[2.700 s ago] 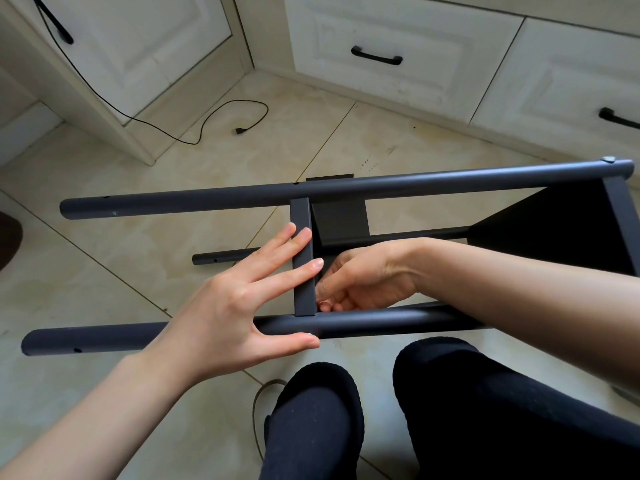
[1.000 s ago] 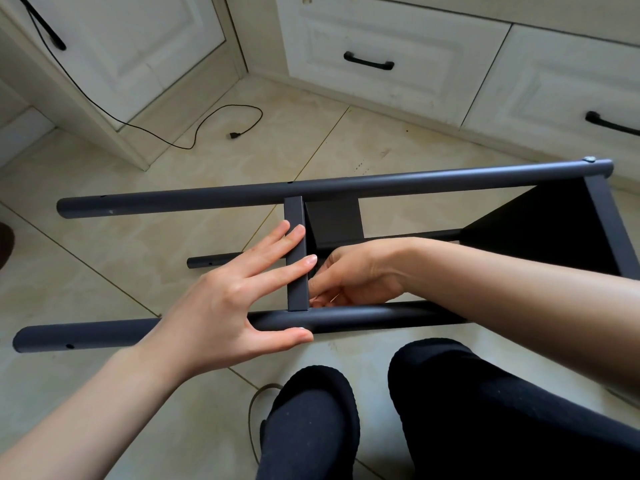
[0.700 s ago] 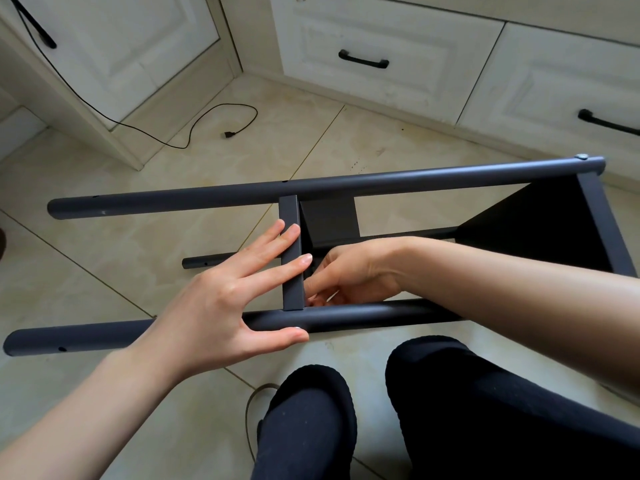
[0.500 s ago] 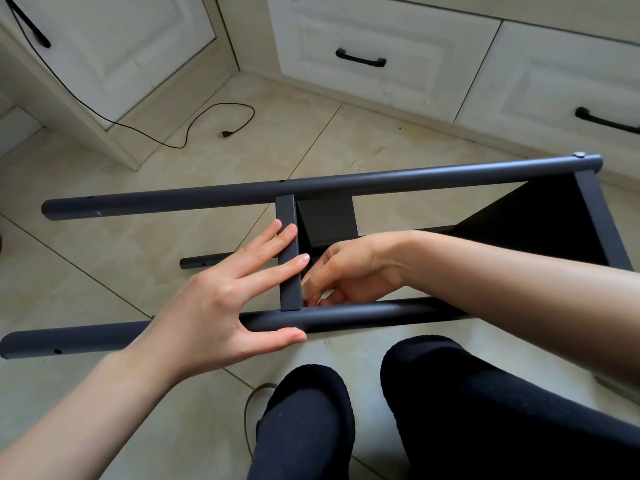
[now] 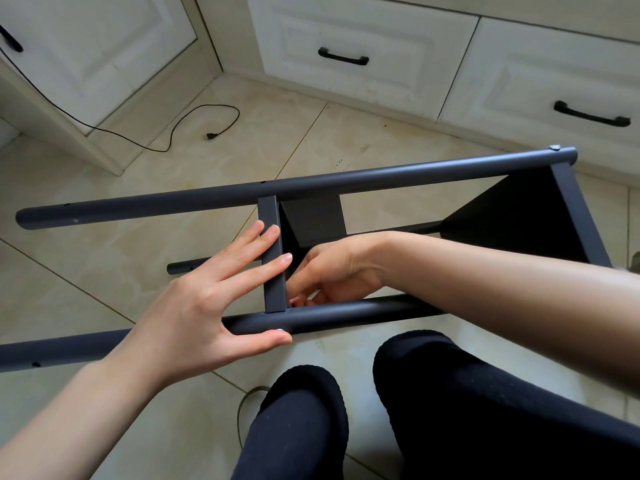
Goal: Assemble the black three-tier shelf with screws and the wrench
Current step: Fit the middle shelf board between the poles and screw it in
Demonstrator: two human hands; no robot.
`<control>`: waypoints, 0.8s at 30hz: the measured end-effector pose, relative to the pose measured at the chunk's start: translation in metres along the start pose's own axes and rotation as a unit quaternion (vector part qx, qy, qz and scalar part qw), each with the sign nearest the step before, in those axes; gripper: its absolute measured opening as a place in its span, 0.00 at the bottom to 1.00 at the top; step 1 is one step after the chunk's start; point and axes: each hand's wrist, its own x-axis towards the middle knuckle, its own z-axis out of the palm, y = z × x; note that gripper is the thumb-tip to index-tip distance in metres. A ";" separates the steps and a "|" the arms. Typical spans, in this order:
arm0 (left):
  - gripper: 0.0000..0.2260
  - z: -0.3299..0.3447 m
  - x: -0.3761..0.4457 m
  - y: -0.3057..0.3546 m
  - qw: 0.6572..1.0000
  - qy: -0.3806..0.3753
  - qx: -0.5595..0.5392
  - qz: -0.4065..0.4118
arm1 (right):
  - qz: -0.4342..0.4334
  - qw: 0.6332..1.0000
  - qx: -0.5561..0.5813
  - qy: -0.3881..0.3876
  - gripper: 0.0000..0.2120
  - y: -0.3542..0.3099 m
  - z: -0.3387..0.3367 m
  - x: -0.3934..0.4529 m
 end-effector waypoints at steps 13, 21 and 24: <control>0.34 0.000 0.001 0.002 1.000 0.001 -0.005 -0.008 | 0.012 1.000 -0.013 -0.009 0.07 0.003 -0.001 0.004; 0.34 0.001 0.002 0.001 1.000 0.002 0.000 -0.002 | 0.009 1.000 0.018 -0.024 0.08 0.000 -0.005 0.002; 0.34 0.000 0.003 0.001 1.000 0.003 -0.003 -0.002 | 0.012 1.000 -0.021 -0.003 0.09 0.000 -0.005 0.004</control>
